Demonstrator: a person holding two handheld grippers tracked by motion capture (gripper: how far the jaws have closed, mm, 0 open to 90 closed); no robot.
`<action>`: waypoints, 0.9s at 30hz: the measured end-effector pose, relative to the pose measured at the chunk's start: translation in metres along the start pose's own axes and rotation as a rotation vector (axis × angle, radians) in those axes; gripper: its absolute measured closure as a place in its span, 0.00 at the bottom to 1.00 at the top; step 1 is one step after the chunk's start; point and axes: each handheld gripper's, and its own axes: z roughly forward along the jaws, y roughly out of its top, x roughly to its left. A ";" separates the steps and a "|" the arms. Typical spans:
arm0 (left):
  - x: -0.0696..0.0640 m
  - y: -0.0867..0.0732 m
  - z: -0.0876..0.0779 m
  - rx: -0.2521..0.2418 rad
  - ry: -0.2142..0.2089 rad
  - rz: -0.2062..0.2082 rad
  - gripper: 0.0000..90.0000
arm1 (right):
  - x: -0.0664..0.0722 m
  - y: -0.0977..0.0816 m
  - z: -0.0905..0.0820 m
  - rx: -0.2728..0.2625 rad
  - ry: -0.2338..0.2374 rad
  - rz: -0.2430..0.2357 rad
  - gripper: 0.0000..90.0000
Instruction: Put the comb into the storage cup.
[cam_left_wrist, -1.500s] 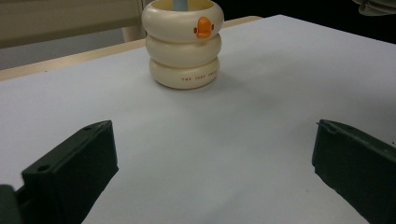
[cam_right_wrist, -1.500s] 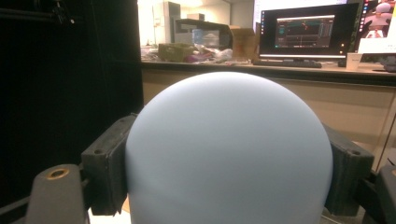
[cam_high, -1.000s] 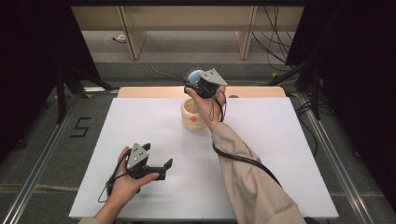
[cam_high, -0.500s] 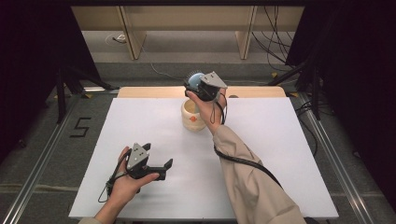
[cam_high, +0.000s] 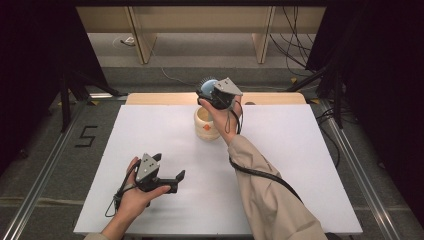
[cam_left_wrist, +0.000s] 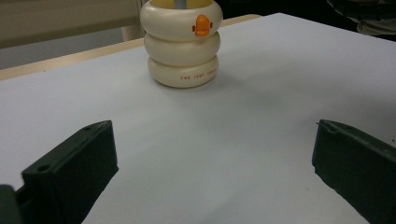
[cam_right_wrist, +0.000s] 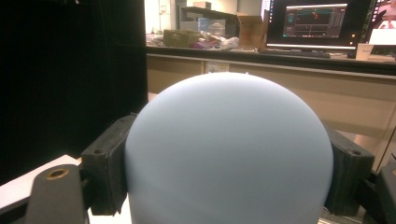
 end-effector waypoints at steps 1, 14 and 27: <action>0.000 0.000 0.000 0.001 0.000 0.000 0.00 | 0.000 0.000 -0.001 0.000 0.001 0.001 0.23; -0.003 0.001 0.001 0.004 -0.002 0.006 0.00 | -0.004 0.002 -0.021 0.039 0.034 -0.003 0.22; -0.003 0.000 0.001 0.007 -0.002 0.008 0.00 | -0.010 0.000 -0.039 0.059 0.048 0.011 0.22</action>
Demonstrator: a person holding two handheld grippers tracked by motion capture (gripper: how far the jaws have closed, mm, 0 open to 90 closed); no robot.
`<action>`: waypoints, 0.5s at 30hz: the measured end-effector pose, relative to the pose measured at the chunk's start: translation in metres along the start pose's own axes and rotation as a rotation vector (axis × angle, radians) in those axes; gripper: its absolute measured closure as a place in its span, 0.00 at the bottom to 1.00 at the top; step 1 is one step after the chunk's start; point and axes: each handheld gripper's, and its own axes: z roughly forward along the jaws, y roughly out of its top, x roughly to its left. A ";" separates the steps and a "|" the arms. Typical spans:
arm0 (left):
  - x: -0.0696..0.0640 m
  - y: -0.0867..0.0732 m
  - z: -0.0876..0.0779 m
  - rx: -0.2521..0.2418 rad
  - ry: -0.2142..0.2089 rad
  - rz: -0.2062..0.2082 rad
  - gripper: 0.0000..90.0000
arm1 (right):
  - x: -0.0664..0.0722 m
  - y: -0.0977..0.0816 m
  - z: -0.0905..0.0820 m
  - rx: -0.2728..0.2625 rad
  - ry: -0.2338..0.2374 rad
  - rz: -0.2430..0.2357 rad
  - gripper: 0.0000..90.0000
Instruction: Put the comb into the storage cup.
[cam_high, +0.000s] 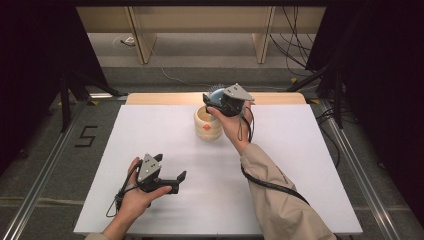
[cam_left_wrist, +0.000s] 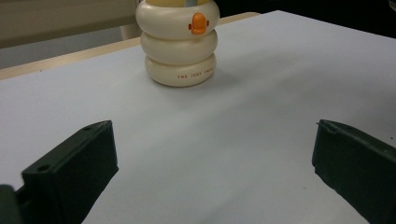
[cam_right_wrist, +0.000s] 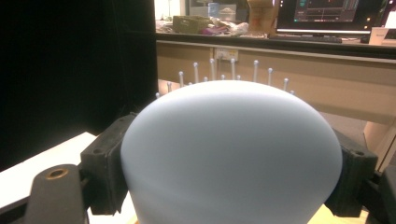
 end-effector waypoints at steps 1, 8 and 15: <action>0.000 0.000 0.000 0.000 0.000 0.001 0.00 | 0.000 0.000 -0.001 0.000 0.000 0.001 0.22; 0.000 0.000 0.000 0.001 0.000 0.000 0.00 | -0.003 -0.002 -0.006 0.007 0.001 0.004 0.22; 0.000 0.000 0.000 0.000 0.000 -0.002 0.00 | -0.004 -0.002 -0.009 0.013 0.003 0.007 0.22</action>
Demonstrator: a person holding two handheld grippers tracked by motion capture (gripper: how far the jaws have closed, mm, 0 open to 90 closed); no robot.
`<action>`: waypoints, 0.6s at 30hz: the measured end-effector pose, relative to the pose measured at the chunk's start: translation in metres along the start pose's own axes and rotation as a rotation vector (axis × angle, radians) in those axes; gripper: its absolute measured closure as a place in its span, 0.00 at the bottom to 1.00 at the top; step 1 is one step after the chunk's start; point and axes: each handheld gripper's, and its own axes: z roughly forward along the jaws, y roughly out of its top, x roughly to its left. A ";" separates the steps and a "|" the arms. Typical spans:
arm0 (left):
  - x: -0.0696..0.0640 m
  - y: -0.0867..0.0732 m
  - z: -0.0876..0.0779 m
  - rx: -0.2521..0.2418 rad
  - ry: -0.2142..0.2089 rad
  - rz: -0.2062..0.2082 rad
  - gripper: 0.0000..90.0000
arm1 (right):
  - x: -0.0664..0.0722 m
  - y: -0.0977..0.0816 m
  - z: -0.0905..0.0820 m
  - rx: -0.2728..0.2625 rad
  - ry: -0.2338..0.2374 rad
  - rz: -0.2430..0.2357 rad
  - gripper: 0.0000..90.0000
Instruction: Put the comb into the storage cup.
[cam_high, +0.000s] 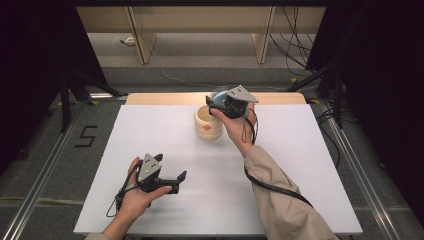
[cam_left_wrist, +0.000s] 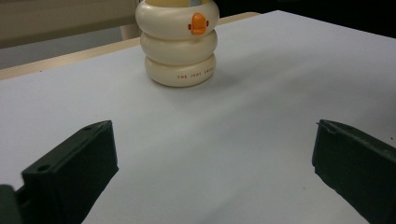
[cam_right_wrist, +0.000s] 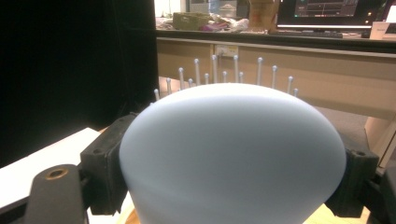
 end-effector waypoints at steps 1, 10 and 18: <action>0.000 0.000 0.000 0.000 0.000 0.000 0.00 | 0.000 0.000 0.000 0.001 0.001 -0.002 0.22; 0.000 0.000 0.001 0.001 0.001 0.000 0.00 | 0.002 0.000 -0.004 0.012 0.014 -0.011 0.22; 0.001 0.000 0.001 -0.002 0.016 -0.003 0.00 | 0.004 -0.003 -0.007 0.034 0.035 -0.008 0.21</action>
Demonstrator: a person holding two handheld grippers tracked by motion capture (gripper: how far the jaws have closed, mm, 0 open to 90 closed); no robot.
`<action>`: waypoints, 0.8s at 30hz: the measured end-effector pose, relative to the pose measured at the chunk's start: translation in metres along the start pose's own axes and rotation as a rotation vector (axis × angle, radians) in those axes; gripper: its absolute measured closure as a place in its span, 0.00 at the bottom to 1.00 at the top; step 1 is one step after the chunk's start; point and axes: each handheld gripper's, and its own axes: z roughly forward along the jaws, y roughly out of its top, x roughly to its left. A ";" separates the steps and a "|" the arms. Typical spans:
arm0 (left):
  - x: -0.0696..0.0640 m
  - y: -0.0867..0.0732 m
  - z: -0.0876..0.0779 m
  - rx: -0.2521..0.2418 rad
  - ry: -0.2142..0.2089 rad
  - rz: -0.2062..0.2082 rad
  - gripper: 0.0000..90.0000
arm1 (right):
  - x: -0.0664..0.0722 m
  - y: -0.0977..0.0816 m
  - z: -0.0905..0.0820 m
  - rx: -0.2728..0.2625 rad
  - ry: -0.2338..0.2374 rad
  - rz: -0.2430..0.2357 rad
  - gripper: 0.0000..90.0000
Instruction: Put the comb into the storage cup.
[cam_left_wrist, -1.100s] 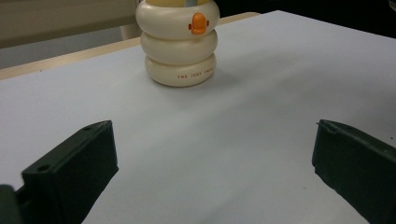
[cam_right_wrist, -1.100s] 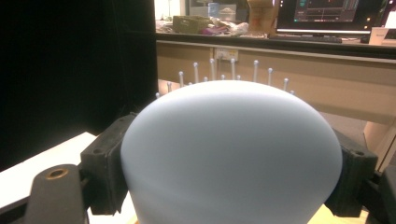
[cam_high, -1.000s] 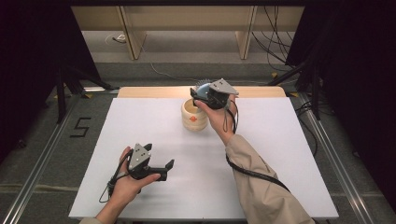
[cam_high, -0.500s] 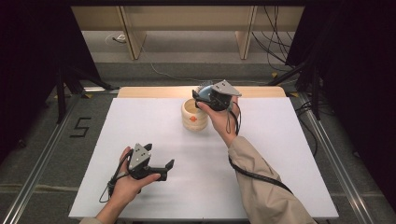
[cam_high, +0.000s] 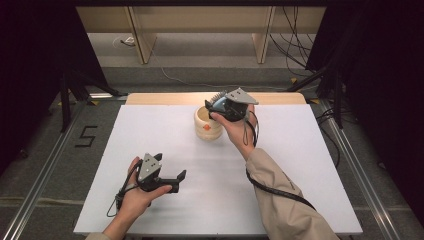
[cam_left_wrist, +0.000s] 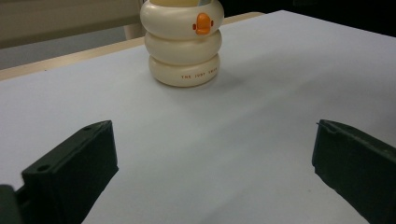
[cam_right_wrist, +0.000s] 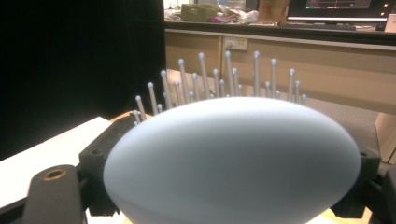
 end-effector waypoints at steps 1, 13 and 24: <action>0.000 0.000 0.000 0.001 0.000 0.001 0.00 | 0.000 -0.001 0.000 -0.001 0.001 0.003 0.21; 0.002 0.000 -0.001 -0.002 0.005 -0.002 0.00 | 0.003 -0.008 -0.001 0.020 0.038 0.017 0.14; 0.002 0.000 -0.001 -0.001 0.002 -0.005 0.00 | 0.000 -0.003 -0.004 0.031 0.049 0.019 0.10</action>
